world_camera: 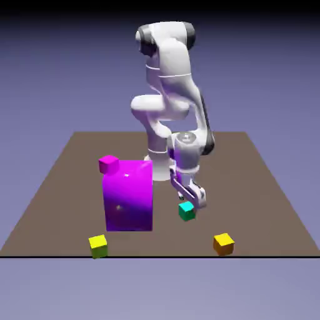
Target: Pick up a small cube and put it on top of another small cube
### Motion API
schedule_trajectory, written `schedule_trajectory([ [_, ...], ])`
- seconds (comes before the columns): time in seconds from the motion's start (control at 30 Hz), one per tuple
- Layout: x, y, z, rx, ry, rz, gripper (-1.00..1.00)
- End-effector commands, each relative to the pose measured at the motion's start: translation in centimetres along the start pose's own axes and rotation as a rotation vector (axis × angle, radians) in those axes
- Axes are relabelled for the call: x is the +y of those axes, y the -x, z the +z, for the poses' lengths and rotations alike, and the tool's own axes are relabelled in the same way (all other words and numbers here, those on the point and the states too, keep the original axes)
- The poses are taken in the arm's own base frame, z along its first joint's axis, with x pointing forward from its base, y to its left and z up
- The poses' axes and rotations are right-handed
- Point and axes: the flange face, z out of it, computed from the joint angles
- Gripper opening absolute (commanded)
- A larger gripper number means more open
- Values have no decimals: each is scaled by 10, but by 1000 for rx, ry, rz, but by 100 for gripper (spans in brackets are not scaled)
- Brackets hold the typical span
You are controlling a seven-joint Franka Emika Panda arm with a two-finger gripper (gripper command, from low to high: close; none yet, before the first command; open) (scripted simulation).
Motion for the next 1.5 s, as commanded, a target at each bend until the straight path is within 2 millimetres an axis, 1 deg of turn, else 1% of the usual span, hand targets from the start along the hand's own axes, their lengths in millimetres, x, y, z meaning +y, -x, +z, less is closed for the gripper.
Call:
schedule_trajectory([
  [0.0, 1, -1, 9, 2, 0, -1, 0],
  [0.03, 1, -1, 11, 2, 0, -1, 0],
  [0.07, 1, -1, 11, 2, 0, -1, -100],
  [0.1, 1, -1, 11, 2, 0, -1, -100],
  [0.23, -1, 1, -25, -2, 0, 1, -100],
  [0.37, 2, 0, -57, 2, 0, -1, -100],
  [0.43, 2, 0, -59, 2, 0, -1, -100],
  [0.6, -34, 51, -66, -5, 24, 57, -100],
  [0.77, -69, 97, -77, -7, 29, 130, -100],
  [0.93, -107, 135, -92, -7, 14, 222, -100],
  [1.07, -140, 159, -108, -11, -12, 314, -100],
  [1.13, -142, 160, -109, -11, -14, 321, -100],
  [1.27, -144, 160, -42, -12, -14, 321, -100],
  [1.3, -144, 160, -39, -11, -14, 321, -100],
  [1.33, -144, 160, -39, -11, -14, 321, 100],
  [1.37, -144, 160, -39, -11, -14, 321, 100],
  [1.47, -144, 160, -90, -13, -14, 323, 100],
])
